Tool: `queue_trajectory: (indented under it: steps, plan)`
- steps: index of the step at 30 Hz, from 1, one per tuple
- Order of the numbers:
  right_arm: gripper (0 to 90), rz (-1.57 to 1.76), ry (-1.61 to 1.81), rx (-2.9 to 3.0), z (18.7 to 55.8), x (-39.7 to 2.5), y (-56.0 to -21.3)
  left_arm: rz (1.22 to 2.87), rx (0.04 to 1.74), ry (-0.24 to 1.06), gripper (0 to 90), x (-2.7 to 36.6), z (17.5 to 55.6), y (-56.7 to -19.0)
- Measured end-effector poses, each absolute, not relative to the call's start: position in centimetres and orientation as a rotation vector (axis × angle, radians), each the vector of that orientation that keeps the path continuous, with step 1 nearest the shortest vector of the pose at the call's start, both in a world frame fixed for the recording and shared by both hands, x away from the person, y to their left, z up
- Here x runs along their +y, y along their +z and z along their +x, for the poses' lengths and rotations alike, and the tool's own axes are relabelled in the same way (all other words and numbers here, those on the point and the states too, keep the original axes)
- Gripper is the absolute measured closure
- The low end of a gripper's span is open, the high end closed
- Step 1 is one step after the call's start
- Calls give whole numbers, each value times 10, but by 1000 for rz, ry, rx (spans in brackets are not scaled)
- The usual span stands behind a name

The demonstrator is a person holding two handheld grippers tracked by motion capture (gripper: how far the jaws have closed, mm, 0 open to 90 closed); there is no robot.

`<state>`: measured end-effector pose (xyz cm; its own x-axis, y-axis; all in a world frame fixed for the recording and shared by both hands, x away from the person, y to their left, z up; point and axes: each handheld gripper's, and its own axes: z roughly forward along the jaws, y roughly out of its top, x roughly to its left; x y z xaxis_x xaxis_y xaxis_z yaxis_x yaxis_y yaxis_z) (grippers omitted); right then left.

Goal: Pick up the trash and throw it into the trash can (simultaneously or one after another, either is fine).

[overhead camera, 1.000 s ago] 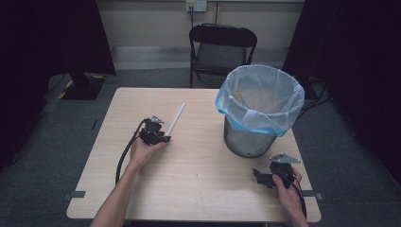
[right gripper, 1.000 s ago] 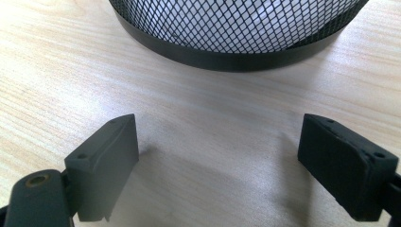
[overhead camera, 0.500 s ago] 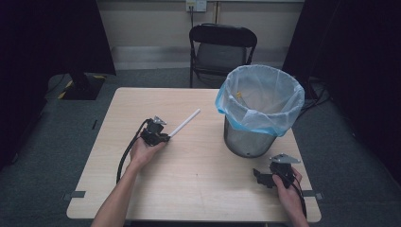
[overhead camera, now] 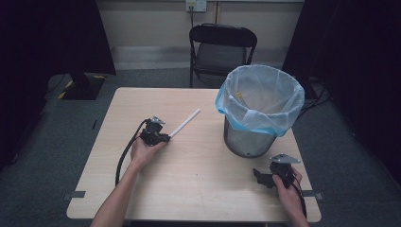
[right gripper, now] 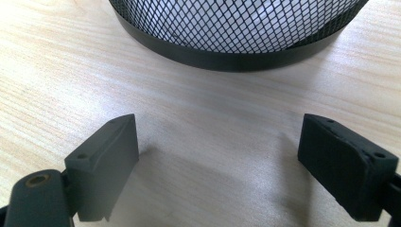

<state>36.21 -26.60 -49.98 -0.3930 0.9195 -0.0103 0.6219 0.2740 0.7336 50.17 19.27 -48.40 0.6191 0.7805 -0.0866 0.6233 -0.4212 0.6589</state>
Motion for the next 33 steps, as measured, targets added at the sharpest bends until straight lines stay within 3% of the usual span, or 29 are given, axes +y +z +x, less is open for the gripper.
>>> queue_trajectory:
  steps: [33]
  plan:
    - [124,1388,915,2113,362,-266,-500,1986,980,321,805,187,490,-435]
